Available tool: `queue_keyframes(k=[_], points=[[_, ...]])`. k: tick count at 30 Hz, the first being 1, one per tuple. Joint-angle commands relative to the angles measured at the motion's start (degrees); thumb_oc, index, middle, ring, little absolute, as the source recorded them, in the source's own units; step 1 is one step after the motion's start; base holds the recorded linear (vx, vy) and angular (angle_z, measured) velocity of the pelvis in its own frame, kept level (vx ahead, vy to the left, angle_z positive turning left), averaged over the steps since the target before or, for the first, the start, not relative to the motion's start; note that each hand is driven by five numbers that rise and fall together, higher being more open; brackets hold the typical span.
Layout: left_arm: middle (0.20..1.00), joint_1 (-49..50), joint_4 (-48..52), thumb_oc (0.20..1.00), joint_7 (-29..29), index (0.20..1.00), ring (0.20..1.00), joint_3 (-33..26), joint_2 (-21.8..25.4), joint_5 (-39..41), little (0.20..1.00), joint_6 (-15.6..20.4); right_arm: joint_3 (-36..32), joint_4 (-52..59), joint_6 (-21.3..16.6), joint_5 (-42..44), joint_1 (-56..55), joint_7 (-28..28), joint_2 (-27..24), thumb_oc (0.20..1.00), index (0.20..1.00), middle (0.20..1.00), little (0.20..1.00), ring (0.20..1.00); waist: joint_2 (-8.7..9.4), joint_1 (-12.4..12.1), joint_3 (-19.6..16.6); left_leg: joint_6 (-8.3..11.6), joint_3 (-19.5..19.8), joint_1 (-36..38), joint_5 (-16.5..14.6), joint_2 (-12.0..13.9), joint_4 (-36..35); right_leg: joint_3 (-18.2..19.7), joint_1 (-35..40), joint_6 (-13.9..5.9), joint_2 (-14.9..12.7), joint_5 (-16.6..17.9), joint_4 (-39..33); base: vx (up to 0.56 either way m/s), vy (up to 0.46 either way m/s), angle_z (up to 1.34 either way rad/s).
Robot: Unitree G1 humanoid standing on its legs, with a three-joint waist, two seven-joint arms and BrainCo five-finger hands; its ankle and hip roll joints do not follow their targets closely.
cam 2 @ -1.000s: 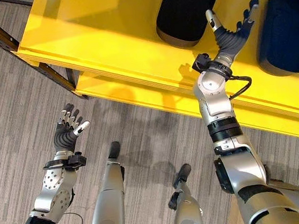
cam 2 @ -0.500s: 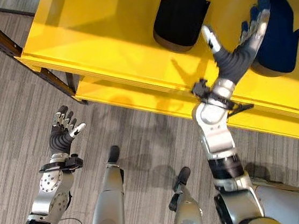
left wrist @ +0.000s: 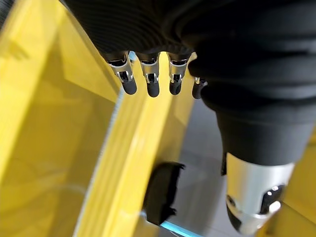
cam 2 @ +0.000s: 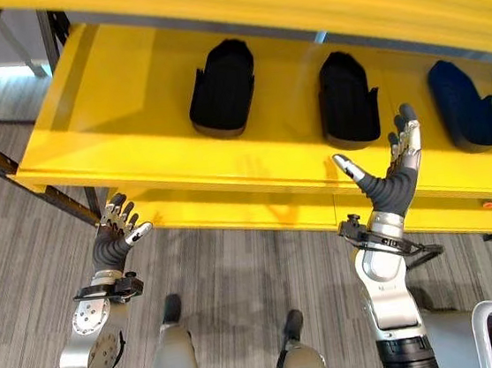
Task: Move parts from the plastic box to the shelf.
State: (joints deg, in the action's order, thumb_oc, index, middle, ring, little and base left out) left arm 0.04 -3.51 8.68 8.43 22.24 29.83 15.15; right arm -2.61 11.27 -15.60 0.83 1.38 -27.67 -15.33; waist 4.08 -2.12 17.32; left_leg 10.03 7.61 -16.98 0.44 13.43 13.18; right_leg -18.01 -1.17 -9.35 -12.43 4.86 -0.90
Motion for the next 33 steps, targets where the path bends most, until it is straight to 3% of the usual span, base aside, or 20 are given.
queue_keyframes(k=[1,6,9,11,13,14,16,17,18,20,21,23,27,28,33], points=[[1.0,1.13,0.68,1.0,-2.29,1.0,1.0,0.04,-0.68,-1.57,1.0,2.36,-3.3,1.56,-2.84,-1.65,-1.84,2.97,-3.74,1.0,1.0,1.0,1.0,1.0,-2.16,0.85,-2.17,-3.8,-4.87,5.33,6.07,1.94,-8.43,2.13,-0.46,3.96,3.41,-11.98,11.26,-0.02,-0.103,-0.09],[1.0,0.91,-0.33,1.0,-3.35,1.0,1.0,1.16,-1.84,-0.88,1.0,2.32,-2.65,1.87,-2.95,-1.71,-1.7,5.33,-6.15,1.0,1.0,1.0,1.0,1.0,-2.83,1.25,-2.09,-2.71,-4.96,5.74,8.41,3.34,-7.63,2.47,0.46,5.97,5.82,-13.63,11.89,-0.04,-0.116,-0.16],[1.0,0.84,-1.75,1.0,-3.96,1.0,1.0,2.18,-3.54,-0.25,1.0,1.85,-3.26,1.95,-3.21,-1.25,-2.36,5.82,-7.23,1.0,1.0,1.0,1.0,1.0,-3.72,1.53,-2.08,-0.94,-4.6,4.84,14.65,4.68,-6.63,1.81,2.88,8.11,8.88,-14.08,9.94,-0.08,-0.214,0.0],[1.0,0.2,-2.81,1.0,-3.56,1.0,1.0,2.55,-4.19,-0.7,1.0,1.45,-3.83,1.81,-3.09,-1.25,-2.95,5.33,-7.35,1.0,1.0,1.0,1.0,1.0,-3.74,2.6,-2.13,-1.46,-8.56,3.78,17.35,6.28,-5.33,0.92,4.01,9.17,9.99,-13.57,7.91,-0.06,-0.17,0.06],[1.0,0.95,-2.77,1.0,-4.01,1.0,1.0,2.26,-4.66,-0.55,1.0,1.38,-3.86,1.7,-2.73,-1.6,-4.04,5.54,-7.09,1.0,1.0,1.0,1.0,1.0,-3.49,3.1,-2.65,-2.08,-11.51,4.5,14.77,5.65,-4.87,0.82,5.46,8.99,10.22,-13.08,5.58,0.01,-0.129,0.15],[1.0,1.82,-2.47,1.0,-3.66,1.0,1.0,1.81,-5.0,-1.09,1.0,1.72,-3.35,1.91,-2.65,-1.73,-5.03,6.48,-6.39,1.0,1.0,1.0,1.0,1.0,-3.37,2.34,-3.43,-4.05,-10.01,4.8,10.16,-0.27,-4.71,2.05,6.25,8.73,10.0,-11.59,2.93,0.05,-0.063,0.23],[1.0,1.87,-2.49,1.0,-3.49,1.0,1.0,1.82,-5.39,-1.82,1.0,1.69,-2.66,1.28,-2.53,-1.2,-4.68,7.33,-5.74,1.0,1.0,1.0,1.0,1.0,-2.93,1.26,-3.93,-6.22,-6.81,3.57,6.53,-7.96,-4.06,3.17,5.88,8.36,9.95,-10.39,1.82,0.04,-0.016,0.03],[1.0,1.82,-2.49,1.0,-3.47,1.0,1.0,1.83,-5.38,-1.85,1.0,1.69,-2.68,1.27,-2.53,-1.21,-4.63,7.33,-5.71,1.0,1.0,1.0,1.0,1.0,-2.9,1.31,-3.99,-6.41,-6.8,3.33,6.64,-8.1,-3.95,3.1,5.76,8.25,9.84,-10.22,1.74,0.04,-0.007,-0.28],[1.0,1.89,-2.31,1.0,-3.73,1.0,1.0,1.68,-5.74,-2.05,1.0,1.81,-1.76,0.82,-2.61,-1.39,-4.26,7.79,-5.21,1.0,1.0,1.0,1.0,1.0,-2.84,0.18,-4.06,-7.38,-3.82,2.65,5.16,-13.47,-3.74,4.01,5.53,8.16,10.28,-9.66,1.26,0.05,0.009,-0.39],[1.0,2.15,-1.89,1.0,-3.62,1.0,1.0,1.61,-5.8,-2.3,1.0,2.07,-0.17,-0.69,-2.84,-0.17,-2.91,8.88,-4.73,1.0,1.0,1.0,1.0,1.0,-2.97,-0.71,-4.68,-9.12,-0.31,3.32,4.4,-18.55,-5.43,5.96,4.73,7.69,11.33,-8.14,0.08,0.08,0.019,-0.48],[1.0,2.14,-1.32,1.0,-3.46,1.0,1.0,1.4,-5.83,-2.14,1.0,2.1,1.88,-2.49,-2.58,0.79,-0.89,9.53,-4.43,1.0,1.0,1.0,1.0,1.0,-3.12,-1.64,-4.98,-9.66,4.77,2.83,4.8,-22.38,-6.41,8.26,3.49,7.54,12.39,-7.33,-0.14,0.06,0.022,-0.62],[1.0,1.9,-0.85,1.0,-3.46,1.0,1.0,1.41,-5.8,-2.06,1.0,2.18,3.08,-2.93,-2.64,1.74,0.46,10.0,-4.04,1.0,1.0,1.0,1.0,1.0,-3.0,-1.62,-4.93,-9.81,6.15,2.69,4.62,-23.4,-6.18,9.65,2.94,7.28,12.64,-6.98,-0.3,0.02,0.037,-0.79],[1.0,1.36,-1.38,1.0,-3.33,1.0,1.0,1.32,-5.85,-1.98,1.0,2.4,5.35,-3.72,-2.55,3.38,2.55,11.38,-3.56,1.0,1.0,1.0,1.0,1.0,-2.97,-0.68,-5.25,-10.91,5.28,5.04,4.2,-21.68,-8.46,13.15,1.64,6.93,13.25,-6.36,-0.45,0.03,0.126,-0.74],[1.0,0.38,-1.29,1.0,-2.44,1.0,1.0,1.37,-5.43,-1.84,1.0,2.65,6.57,-4.37,-2.14,5.2,3.05,11.95,-2.97,1.0,1.0,1.0,1.0,1.0,-1.92,0.49,-5.48,-12.08,1.31,7.02,3.57,-20.0,-10.66,16.75,0.69,6.66,12.87,-5.42,-0.44,0.06,0.213,-0.99],[1.0,-1.09,-1.62,1.0,-1.63,1.0,1.0,1.58,-4.78,-1.98,1.0,2.8,7.46,-4.74,-1.56,5.77,3.52,12.24,-3.09,1.0,1.0,1.0,1.0,1.0,-1.3,0.65,-4.94,-12.86,-2.32,8.07,2.95,-18.97,-11.74,19.89,-1.24,6.26,12.88,-5.29,1.58,0.02,0.119,-0.93]])
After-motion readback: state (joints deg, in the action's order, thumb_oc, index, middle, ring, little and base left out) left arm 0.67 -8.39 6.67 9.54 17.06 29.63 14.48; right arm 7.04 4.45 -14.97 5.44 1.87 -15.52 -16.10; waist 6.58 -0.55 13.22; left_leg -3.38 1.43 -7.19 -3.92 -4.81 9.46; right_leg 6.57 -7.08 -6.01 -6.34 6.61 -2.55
